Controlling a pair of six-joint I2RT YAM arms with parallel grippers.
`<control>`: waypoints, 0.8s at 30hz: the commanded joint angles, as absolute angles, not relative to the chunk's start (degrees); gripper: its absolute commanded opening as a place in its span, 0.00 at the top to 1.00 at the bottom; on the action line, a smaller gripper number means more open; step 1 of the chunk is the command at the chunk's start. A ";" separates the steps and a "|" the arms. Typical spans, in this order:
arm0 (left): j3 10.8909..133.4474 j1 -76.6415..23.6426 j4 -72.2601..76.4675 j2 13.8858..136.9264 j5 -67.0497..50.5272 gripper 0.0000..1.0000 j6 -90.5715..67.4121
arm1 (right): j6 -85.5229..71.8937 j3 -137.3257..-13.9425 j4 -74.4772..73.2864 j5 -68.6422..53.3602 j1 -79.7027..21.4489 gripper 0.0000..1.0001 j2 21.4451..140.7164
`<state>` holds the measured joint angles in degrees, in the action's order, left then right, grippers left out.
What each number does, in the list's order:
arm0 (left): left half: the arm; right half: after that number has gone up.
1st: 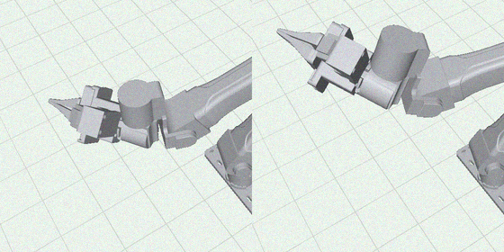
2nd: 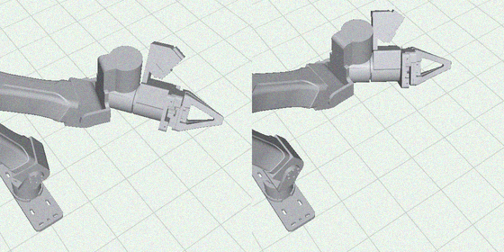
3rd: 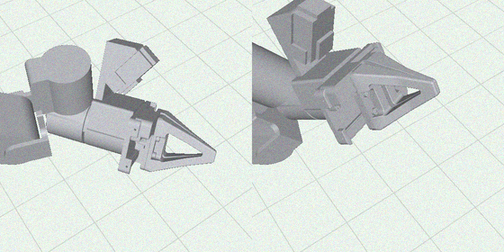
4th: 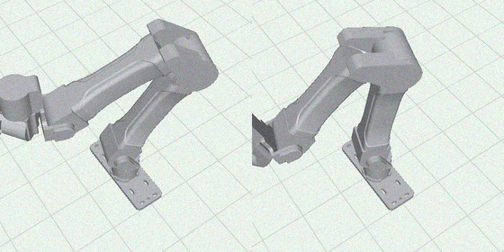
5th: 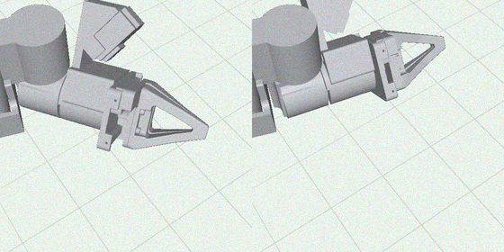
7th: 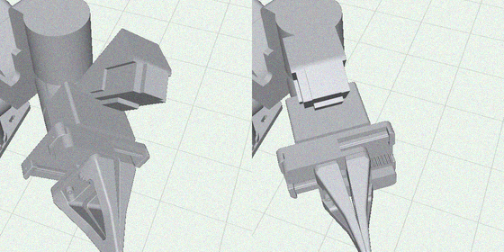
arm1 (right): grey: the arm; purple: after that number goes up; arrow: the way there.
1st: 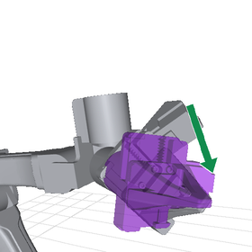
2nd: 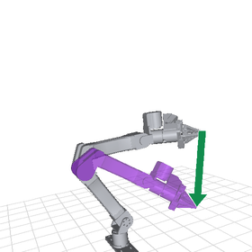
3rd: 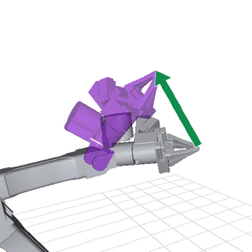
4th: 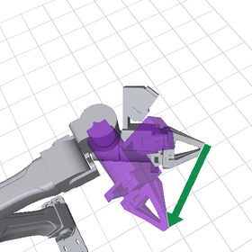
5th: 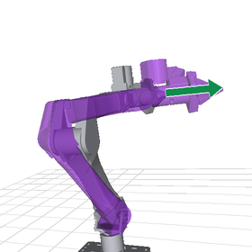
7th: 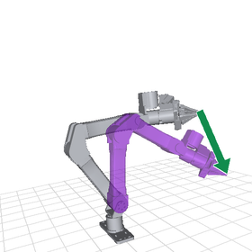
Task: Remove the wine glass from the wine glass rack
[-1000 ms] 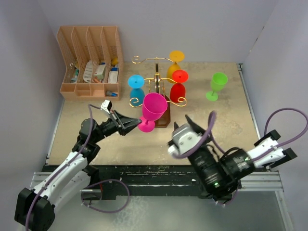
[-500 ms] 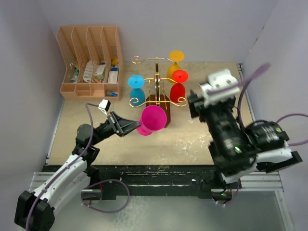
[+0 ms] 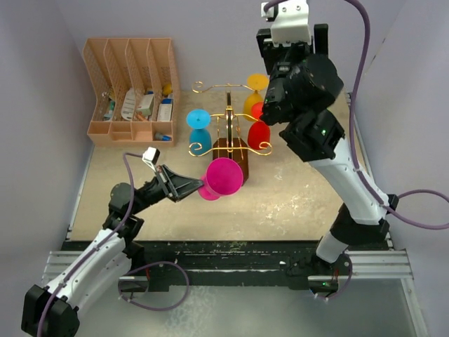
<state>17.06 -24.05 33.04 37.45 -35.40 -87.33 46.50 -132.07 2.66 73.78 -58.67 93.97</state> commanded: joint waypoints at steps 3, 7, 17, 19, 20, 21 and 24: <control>16.96 -23.91 31.80 34.41 -35.45 1.00 -85.26 | 13.53 -143.56 -34.78 56.36 -53.54 0.30 95.66; 16.79 -23.91 31.14 34.56 -35.41 1.00 -82.79 | -4.65 -147.80 -54.70 31.25 -47.12 0.33 93.66; 16.61 -23.91 30.77 38.06 -35.63 1.00 -78.90 | -14.73 -129.57 -60.22 -2.21 -46.95 0.48 80.96; 16.32 -23.96 31.92 39.10 -35.76 1.00 -78.67 | -14.62 -124.95 -59.91 -5.38 -46.98 0.47 78.53; 16.25 -23.91 32.80 39.87 -35.86 1.00 -78.67 | -14.47 -122.49 -59.74 -6.49 -47.02 0.46 77.10; 16.31 -23.92 33.29 40.50 -35.93 1.00 -78.54 | -14.04 -119.95 -59.61 -7.57 -47.02 0.46 76.22; 16.63 -23.91 35.09 42.53 -36.32 1.00 -78.43 | -13.20 -113.28 -58.98 -9.27 -47.03 0.45 73.56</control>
<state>16.53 -24.05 29.54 40.88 -35.46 -80.20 -12.29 -119.15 -59.83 -2.28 -46.96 75.99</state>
